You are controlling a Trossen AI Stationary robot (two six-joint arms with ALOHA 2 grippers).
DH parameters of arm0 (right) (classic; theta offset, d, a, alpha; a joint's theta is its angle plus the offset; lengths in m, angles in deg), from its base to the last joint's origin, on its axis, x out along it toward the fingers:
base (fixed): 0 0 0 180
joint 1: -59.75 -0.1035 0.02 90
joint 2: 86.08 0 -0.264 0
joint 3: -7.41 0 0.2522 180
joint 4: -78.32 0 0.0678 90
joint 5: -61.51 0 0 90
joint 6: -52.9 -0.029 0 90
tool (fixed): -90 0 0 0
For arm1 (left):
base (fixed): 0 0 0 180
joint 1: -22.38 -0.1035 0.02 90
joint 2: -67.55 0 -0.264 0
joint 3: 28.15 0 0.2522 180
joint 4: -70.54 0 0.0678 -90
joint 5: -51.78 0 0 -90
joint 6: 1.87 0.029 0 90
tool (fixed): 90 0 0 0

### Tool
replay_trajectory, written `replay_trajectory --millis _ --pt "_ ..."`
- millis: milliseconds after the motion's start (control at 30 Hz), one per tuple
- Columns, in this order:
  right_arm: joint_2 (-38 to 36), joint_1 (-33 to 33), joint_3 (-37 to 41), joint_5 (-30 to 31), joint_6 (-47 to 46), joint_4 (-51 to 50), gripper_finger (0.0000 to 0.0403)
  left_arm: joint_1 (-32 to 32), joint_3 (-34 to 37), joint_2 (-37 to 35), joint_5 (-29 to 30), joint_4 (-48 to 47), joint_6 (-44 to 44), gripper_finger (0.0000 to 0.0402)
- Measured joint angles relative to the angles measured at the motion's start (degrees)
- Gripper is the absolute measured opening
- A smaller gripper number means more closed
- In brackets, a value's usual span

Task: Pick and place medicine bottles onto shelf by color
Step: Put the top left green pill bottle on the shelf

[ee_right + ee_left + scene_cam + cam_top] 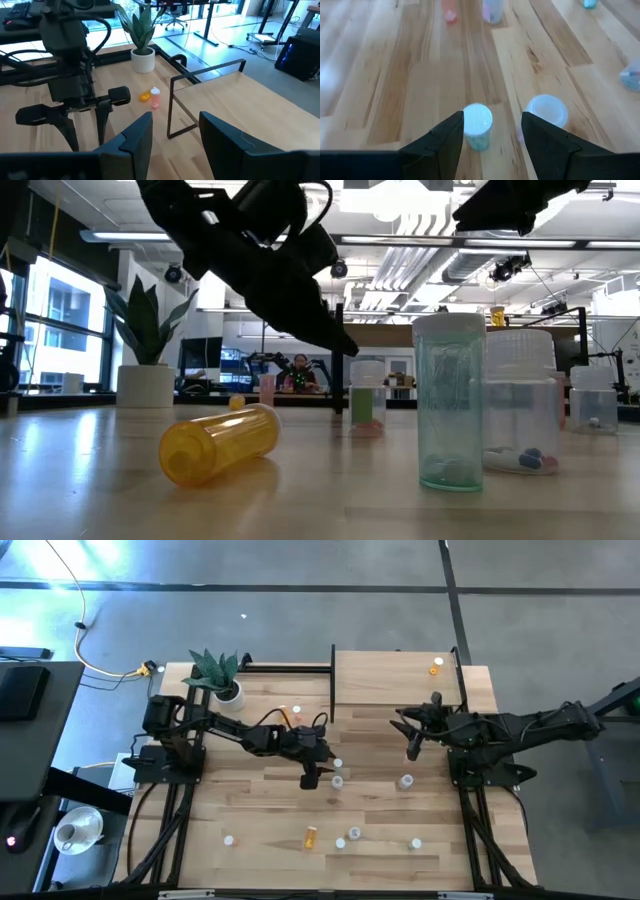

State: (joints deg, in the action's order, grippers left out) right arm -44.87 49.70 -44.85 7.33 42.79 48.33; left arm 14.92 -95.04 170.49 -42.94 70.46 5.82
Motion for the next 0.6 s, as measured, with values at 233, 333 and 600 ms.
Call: replay_trajectory --millis 233,333,600 --pt "0.0 0.0 0.0 0.0 0.1 -0.2 0.0154 0.0 0.0 0.0 1.1 0.3 -0.5 0.02" --pt "0.0 0.0 0.0 0.0 0.1 -0.2 0.0154 0.0 0.0 0.0 1.5 0.4 -0.5 0.0213" --pt "0.0 0.0 0.0 0.0 0.1 -0.2 0.0154 -0.1 0.0 0.0 3.1 0.9 -2.3 0.0224"
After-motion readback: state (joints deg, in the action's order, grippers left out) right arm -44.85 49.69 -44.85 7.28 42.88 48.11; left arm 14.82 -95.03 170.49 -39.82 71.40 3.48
